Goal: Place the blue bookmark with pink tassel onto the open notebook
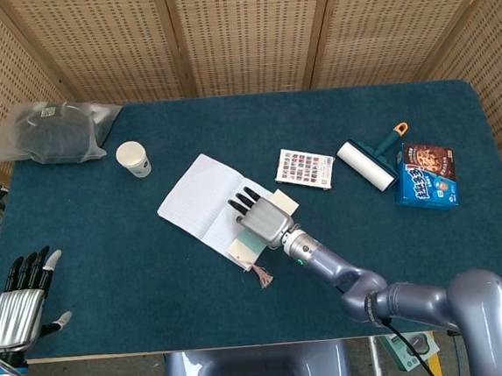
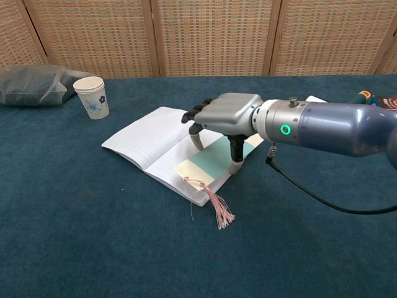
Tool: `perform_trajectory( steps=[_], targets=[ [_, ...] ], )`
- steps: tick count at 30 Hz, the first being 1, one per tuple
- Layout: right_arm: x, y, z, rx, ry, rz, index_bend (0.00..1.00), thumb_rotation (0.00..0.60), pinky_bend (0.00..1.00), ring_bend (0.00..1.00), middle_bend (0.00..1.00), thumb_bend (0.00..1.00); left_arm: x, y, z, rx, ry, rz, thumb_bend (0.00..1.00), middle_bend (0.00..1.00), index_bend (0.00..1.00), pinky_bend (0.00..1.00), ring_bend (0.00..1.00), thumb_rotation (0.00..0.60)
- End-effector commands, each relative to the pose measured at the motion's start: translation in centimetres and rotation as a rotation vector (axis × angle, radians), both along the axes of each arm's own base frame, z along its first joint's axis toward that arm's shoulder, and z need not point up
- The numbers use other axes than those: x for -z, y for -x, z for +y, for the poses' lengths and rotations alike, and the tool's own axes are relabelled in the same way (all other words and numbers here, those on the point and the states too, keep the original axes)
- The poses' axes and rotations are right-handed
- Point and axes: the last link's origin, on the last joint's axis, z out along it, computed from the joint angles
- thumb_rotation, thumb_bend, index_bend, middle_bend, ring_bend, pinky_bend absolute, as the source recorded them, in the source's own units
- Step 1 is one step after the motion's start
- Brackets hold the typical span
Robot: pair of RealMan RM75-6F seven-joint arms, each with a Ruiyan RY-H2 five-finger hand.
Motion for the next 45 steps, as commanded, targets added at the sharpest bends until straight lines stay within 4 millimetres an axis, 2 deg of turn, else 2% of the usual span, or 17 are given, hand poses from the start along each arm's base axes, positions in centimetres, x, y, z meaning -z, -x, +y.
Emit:
perform_trajectory(
  steps=[1, 18, 38, 45],
  targets=[
    [0.8, -0.9, -0.5, -0.009, -0.010, -0.003, 0.62, 0.600, 0.04, 0.00, 0.12, 0.22, 0.1, 0.1, 0.1, -0.004, 0.008, 0.001, 0.00, 0.00, 0.00, 0.00, 0.00, 0.600],
    [2.8, -3.2, -1.9, -0.099, 0.003, -0.031, 0.62, 0.600, 0.05, 0.00, 0.12, 0.22, 0.1, 0.7, 0.5, -0.031, 0.014, -0.010, 0.00, 0.00, 0.00, 0.00, 0.00, 0.600],
    [4.5, -4.6, -3.0, -0.137, 0.001, -0.039, 0.62, 0.600, 0.05, 0.00, 0.12, 0.22, 0.2, 1.1, 0.8, -0.050, 0.022, -0.019, 0.00, 0.00, 0.00, 0.00, 0.00, 0.600],
    [5.1, -4.3, -3.2, -0.133, -0.002, -0.023, 0.62, 0.600, 0.05, 0.00, 0.11, 0.22, 0.3, 1.2, 0.8, -0.056, 0.026, -0.018, 0.00, 0.00, 0.00, 0.00, 0.00, 0.600]
  ],
)
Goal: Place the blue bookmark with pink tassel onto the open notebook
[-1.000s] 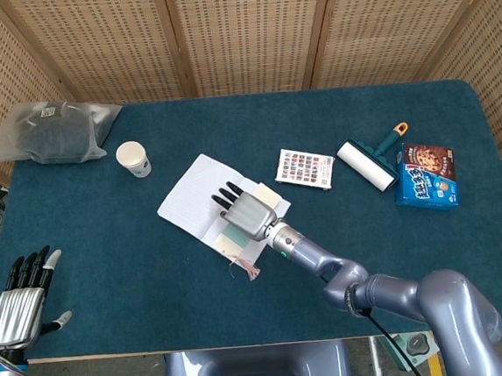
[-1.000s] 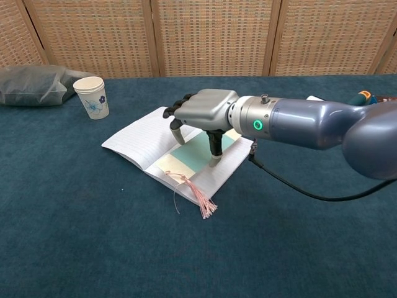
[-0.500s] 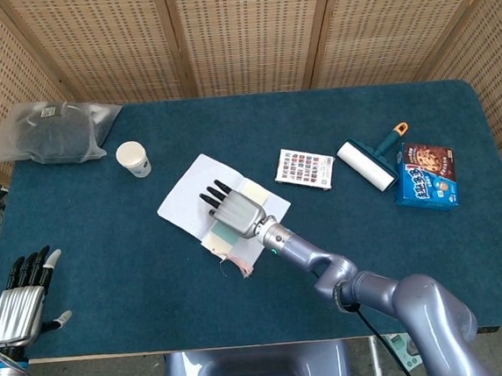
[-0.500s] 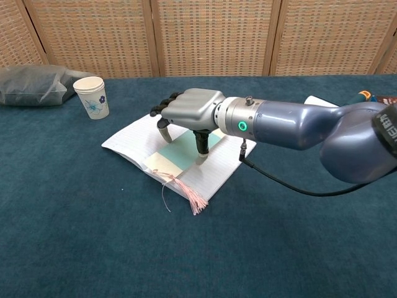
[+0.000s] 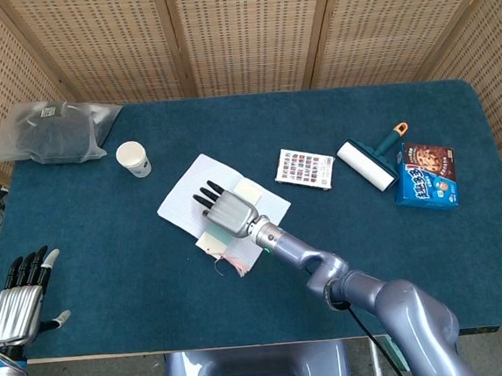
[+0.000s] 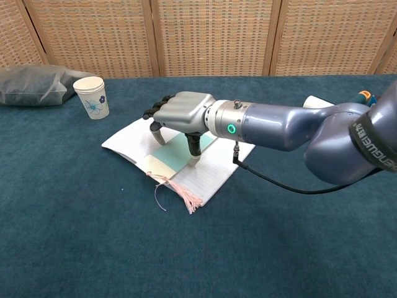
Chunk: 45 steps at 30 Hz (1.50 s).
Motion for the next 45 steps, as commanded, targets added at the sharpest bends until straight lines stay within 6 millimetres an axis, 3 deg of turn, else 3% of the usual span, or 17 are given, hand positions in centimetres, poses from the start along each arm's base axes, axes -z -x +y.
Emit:
perform_trajectory(
  steps=[1, 9, 17, 24, 26, 28, 31, 34, 45],
  targets=[
    [0.3, 0.1, 0.0, -0.001, -0.003, 0.009, 0.61, 0.600, 0.05, 0.00, 0.11, 0.22, 0.1, 0.0, 0.0, -0.002, 0.003, 0.001, 0.00, 0.00, 0.00, 0.00, 0.00, 0.600],
    [0.6, 0.3, -0.3, 0.004, 0.010, 0.028, 0.29, 0.600, 0.02, 0.00, 0.00, 0.22, 0.2, 0.1, 0.1, -0.004, 0.010, 0.005, 0.00, 0.00, 0.00, 0.00, 0.00, 0.600],
    [-0.4, 0.4, -0.6, 0.006, 0.027, 0.031, 0.18, 0.600, 0.02, 0.00, 0.00, 0.22, 0.0, 0.0, 0.0, -0.003, -0.001, 0.002, 0.00, 0.00, 0.00, 0.00, 0.00, 0.600],
    [-2.0, 0.3, 0.3, -0.013, 0.033, 0.006, 0.18, 0.600, 0.03, 0.00, 0.01, 0.25, -0.2, -0.4, -0.2, 0.012, -0.005, -0.003, 0.00, 0.00, 0.00, 0.00, 0.00, 0.600],
    [-2.4, 0.2, 0.7, -0.018, 0.030, -0.001, 0.20, 0.600, 0.04, 0.00, 0.02, 0.37, -0.2, -0.4, -0.3, 0.016, -0.007, -0.004, 0.00, 0.00, 0.00, 0.00, 0.00, 0.600],
    [-2.7, 0.1, 1.0, -0.009, 0.022, -0.006, 0.22, 0.600, 0.04, 0.00, 0.02, 0.57, -0.3, -0.5, -0.3, 0.020, -0.008, -0.006, 0.00, 0.00, 0.00, 0.00, 0.00, 0.600],
    [-3.1, 0.2, 1.3, 0.004, 0.017, -0.003, 0.22, 0.600, 0.04, 0.00, 0.03, 0.73, -0.4, -0.7, -0.4, 0.026, -0.011, -0.007, 0.00, 0.00, 0.00, 0.00, 0.00, 0.600],
    [-3.4, 0.3, 1.6, 0.014, 0.016, 0.008, 0.23, 0.600, 0.04, 0.00, 0.02, 0.78, -0.4, -0.8, -0.4, 0.031, -0.012, -0.007, 0.00, 0.00, 0.00, 0.00, 0.00, 0.600],
    [-2.6, 1.2, 2.4, 0.059, -0.021, 0.060, 0.27, 0.600, 0.04, 0.00, 0.06, 0.83, -0.3, -0.7, -0.5, 0.029, -0.007, -0.002, 0.00, 0.00, 0.00, 0.00, 0.00, 0.600]
  ],
)
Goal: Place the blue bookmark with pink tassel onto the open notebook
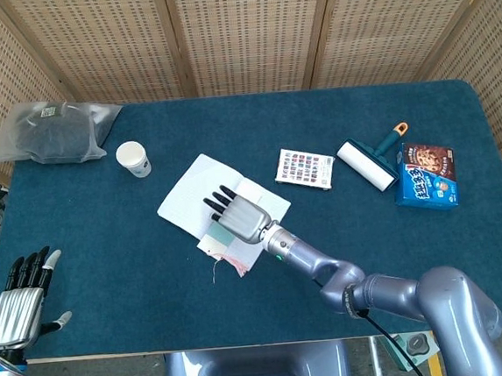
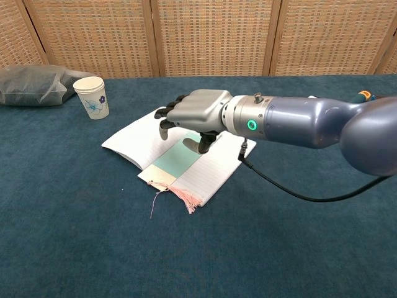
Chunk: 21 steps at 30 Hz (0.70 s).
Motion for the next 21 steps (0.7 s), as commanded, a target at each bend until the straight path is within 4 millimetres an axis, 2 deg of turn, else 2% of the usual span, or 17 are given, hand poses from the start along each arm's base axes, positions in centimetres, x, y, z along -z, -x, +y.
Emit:
perform_trajectory(
  steps=[1, 3, 7, 9, 21],
  targets=[
    [0.4, 0.3, 0.2, 0.013, -0.016, 0.021, 0.27, 0.600, 0.04, 0.00, 0.06, 0.84, 0.0, 0.1, 0.1, -0.002, 0.001, 0.002, 0.00, 0.00, 0.00, 0.00, 0.00, 0.600],
    [0.6, 0.5, 0.1, 0.027, -0.016, 0.026, 0.25, 0.600, 0.04, 0.00, 0.05, 0.86, 0.1, 0.1, 0.1, -0.003, 0.002, 0.003, 0.00, 0.00, 0.00, 0.00, 0.00, 0.600],
    [0.7, 1.0, 0.0, 0.053, -0.019, 0.040, 0.07, 0.600, 0.00, 0.00, 0.00, 0.91, 0.1, 0.1, 0.1, -0.005, 0.004, 0.004, 0.00, 0.00, 0.00, 0.00, 0.00, 0.600],
    [0.8, 1.3, -0.1, 0.063, -0.021, 0.055, 0.04, 0.600, 0.00, 0.00, 0.00, 0.92, 0.2, 0.2, 0.1, -0.007, 0.005, 0.003, 0.00, 0.00, 0.00, 0.00, 0.00, 0.600],
    [0.9, 2.0, 0.2, 0.081, -0.036, 0.124, 0.07, 0.600, 0.00, 0.00, 0.00, 0.91, 0.3, 0.1, 0.1, -0.007, 0.010, 0.007, 0.00, 0.00, 0.00, 0.00, 0.00, 0.600]
  ],
)
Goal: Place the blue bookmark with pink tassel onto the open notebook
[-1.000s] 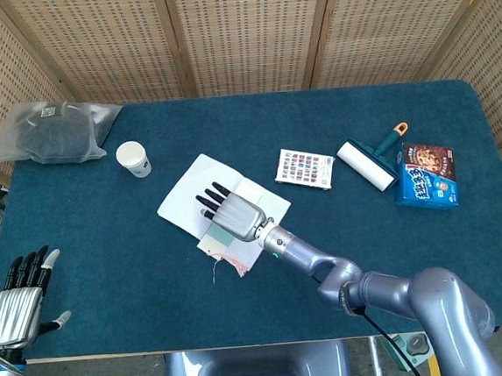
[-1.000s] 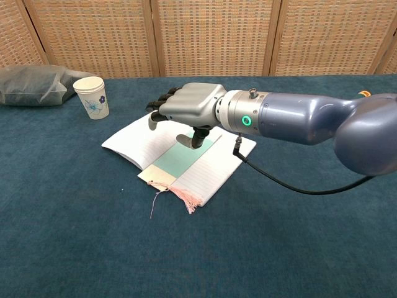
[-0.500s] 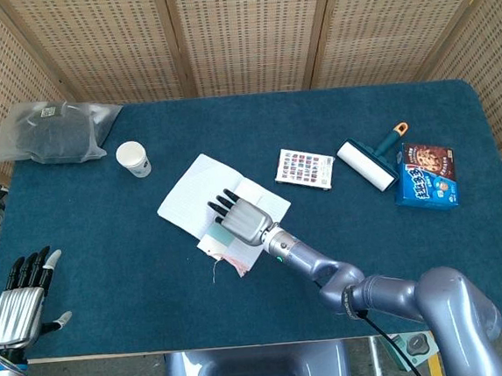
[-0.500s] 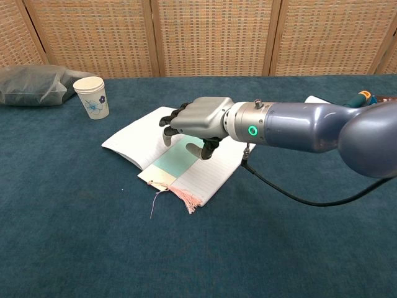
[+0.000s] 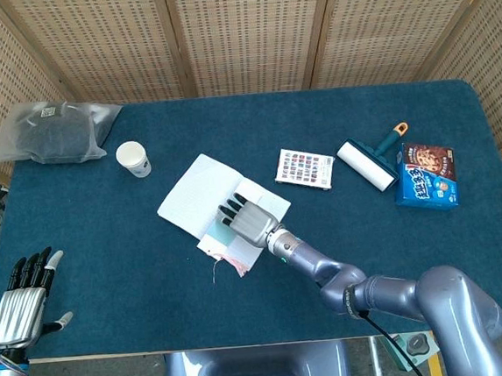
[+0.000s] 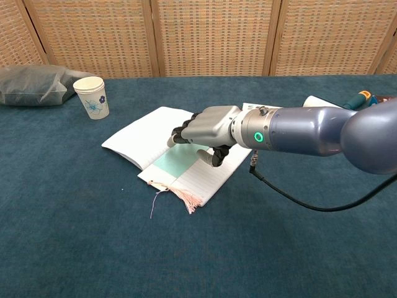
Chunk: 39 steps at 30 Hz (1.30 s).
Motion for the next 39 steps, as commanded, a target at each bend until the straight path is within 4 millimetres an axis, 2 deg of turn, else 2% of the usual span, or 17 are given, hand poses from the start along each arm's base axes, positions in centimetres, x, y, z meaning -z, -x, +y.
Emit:
perform_trajectory(
  steps=[1, 17, 39],
  targets=[
    [0.0, 0.2, 0.1, 0.006, -0.007, 0.017, 0.08, 0.600, 0.00, 0.00, 0.00, 0.90, 0.0, 0.0, 0.0, -0.001, 0.000, 0.001, 0.00, 0.00, 0.00, 0.00, 0.00, 0.600],
    [0.9, 0.9, 0.1, 0.035, -0.012, 0.050, 0.15, 0.600, 0.00, 0.00, 0.00, 0.85, 0.1, 0.1, 0.1, -0.008, 0.000, 0.003, 0.00, 0.00, 0.00, 0.00, 0.00, 0.600],
    [1.4, 0.9, -0.4, 0.027, 0.007, 0.055, 0.15, 0.600, 0.00, 0.00, 0.00, 0.79, 0.3, 0.3, 0.2, -0.018, 0.006, 0.011, 0.00, 0.00, 0.00, 0.00, 0.00, 0.600]
  ],
)
